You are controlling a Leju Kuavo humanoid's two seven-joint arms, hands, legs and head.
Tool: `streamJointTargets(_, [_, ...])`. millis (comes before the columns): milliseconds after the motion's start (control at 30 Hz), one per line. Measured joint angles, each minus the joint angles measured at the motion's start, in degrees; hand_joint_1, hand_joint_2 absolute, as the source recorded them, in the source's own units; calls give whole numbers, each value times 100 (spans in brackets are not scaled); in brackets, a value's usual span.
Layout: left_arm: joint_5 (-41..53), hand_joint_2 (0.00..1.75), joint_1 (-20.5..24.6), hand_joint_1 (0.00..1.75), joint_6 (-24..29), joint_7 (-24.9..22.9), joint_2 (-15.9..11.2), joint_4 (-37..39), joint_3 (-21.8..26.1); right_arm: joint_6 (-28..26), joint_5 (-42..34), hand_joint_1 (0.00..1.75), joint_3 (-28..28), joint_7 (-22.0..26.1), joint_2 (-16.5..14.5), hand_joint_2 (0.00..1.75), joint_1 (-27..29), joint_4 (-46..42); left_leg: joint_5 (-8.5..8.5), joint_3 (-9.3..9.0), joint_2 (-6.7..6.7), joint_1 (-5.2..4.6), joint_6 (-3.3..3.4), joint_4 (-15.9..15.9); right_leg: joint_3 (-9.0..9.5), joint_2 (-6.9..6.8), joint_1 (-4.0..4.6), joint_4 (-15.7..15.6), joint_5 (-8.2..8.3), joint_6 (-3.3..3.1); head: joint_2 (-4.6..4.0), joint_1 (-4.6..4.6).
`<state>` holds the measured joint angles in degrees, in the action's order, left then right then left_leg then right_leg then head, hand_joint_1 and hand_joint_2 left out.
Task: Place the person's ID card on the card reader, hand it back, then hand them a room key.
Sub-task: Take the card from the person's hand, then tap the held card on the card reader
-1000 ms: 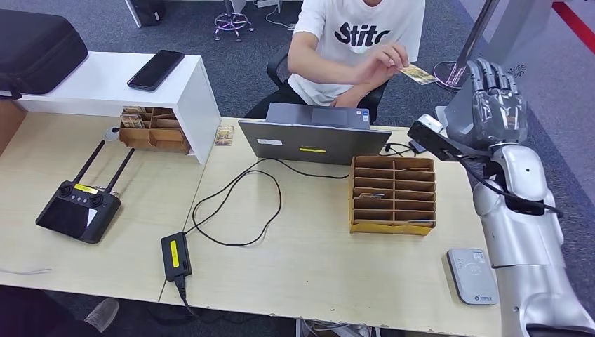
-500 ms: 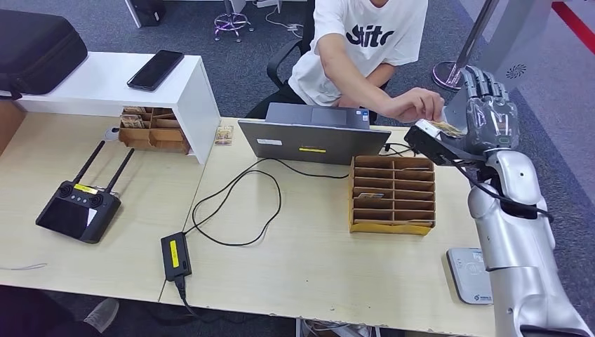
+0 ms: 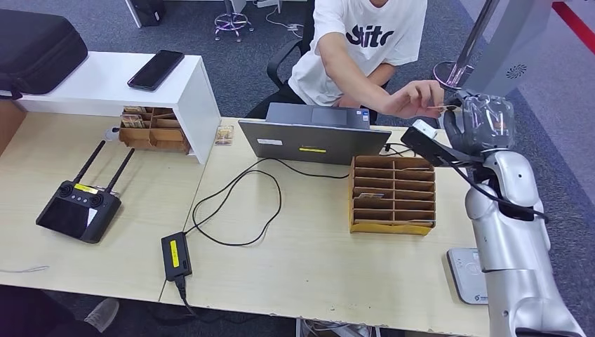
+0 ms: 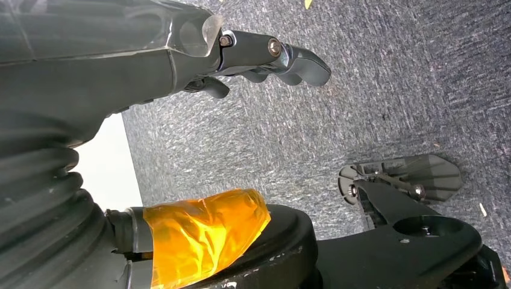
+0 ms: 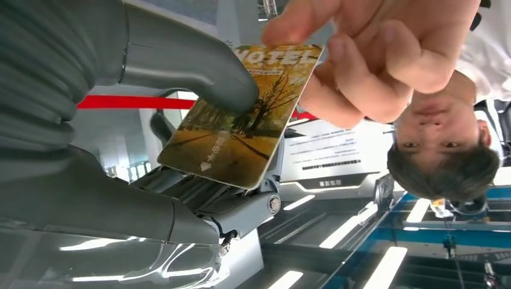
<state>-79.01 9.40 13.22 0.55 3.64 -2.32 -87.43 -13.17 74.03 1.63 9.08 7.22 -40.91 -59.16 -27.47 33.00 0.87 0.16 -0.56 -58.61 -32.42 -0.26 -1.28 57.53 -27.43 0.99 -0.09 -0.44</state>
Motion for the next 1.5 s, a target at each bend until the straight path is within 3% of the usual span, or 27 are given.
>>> streamJointTargets(333, [-14,175,0,0,5,-6,7,0,0,-56,-368,175,152,220,-73,175,321,-498,0,0,2,0,0,0,0,-2,0,0,0,0,0,-1])
streamJointTargets(633, [-196,175,-3,0,60,-41,33,1,0,-18,-851,175,444,529,-146,175,1333,-1842,-1,1,8,1,0,0,0,-8,-1,-1,-2,0,0,-1])
streamJointTargets(933, [-434,175,-17,0,101,-34,51,2,0,-43,-1511,175,1145,801,-166,175,2397,-2586,-3,2,10,0,3,0,0,-11,-3,-3,-2,0,0,-1])
streamJointTargets(1100, [-521,175,-20,0,115,-34,55,2,0,261,-2127,175,1726,1066,-273,175,2812,-2717,-5,3,9,0,2,1,-1,-10,-3,-3,-2,0,0,-1])
streamJointTargets(1500, [-767,175,-30,0,151,-15,74,3,0,533,-2547,175,2726,1302,-470,175,3212,-2253,-4,3,10,0,3,1,-2,-10,-3,-3,-3,1,0,-1])
